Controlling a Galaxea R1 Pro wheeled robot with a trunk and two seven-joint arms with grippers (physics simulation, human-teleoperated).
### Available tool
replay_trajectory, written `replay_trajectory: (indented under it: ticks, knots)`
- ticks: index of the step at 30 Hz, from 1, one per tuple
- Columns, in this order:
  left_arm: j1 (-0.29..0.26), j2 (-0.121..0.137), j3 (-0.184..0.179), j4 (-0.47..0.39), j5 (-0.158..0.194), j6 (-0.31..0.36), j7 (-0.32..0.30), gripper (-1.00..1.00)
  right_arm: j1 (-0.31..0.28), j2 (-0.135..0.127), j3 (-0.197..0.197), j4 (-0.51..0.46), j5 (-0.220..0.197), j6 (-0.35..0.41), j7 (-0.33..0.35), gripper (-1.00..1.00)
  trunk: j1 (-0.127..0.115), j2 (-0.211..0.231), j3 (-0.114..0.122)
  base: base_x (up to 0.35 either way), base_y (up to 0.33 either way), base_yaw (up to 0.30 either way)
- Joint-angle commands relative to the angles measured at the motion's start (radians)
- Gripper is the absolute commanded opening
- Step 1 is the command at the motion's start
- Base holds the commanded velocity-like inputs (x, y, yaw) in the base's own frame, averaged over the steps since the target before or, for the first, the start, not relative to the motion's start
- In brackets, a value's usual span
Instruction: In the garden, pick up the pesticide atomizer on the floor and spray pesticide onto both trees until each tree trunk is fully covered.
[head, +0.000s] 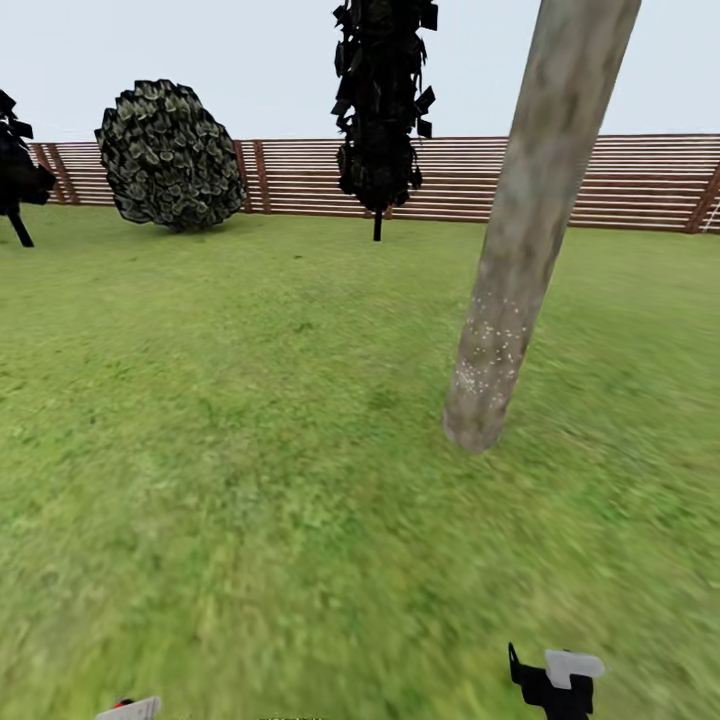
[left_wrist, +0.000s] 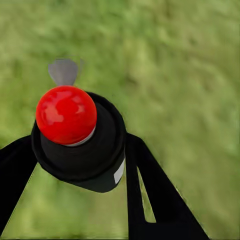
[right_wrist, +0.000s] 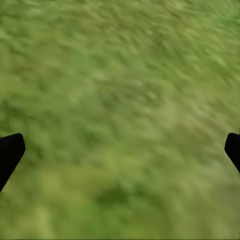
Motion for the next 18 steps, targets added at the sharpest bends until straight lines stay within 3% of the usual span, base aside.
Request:
replay_trajectory:
  ticks: [1, 13, 18]
  knots:
    - [0.000, 0.000, 0.000, 0.000, 0.000, 0.000, 0.000, -1.00, 0.000, 0.000, 0.000, 0.000, 0.000, 0.000, 0.000, 1.00, 0.000, 0.000, 0.000, 0.000, 0.004, 0.279]
    - [0.000, 0.000, 0.000, 0.000, 0.000, 0.000, 0.000, -1.00, 0.000, 0.001, 0.000, 0.000, 0.000, 0.000, 0.000, 1.00, 0.000, 0.000, 0.000, 0.000, 0.000, 0.279]
    - [0.000, 0.000, 0.000, 0.000, 0.000, 0.000, 0.000, -1.00, 0.000, 0.013, 0.000, 0.000, 0.000, 0.000, 0.000, 1.00, 0.000, 0.000, 0.000, 0.000, 0.000, 0.279]
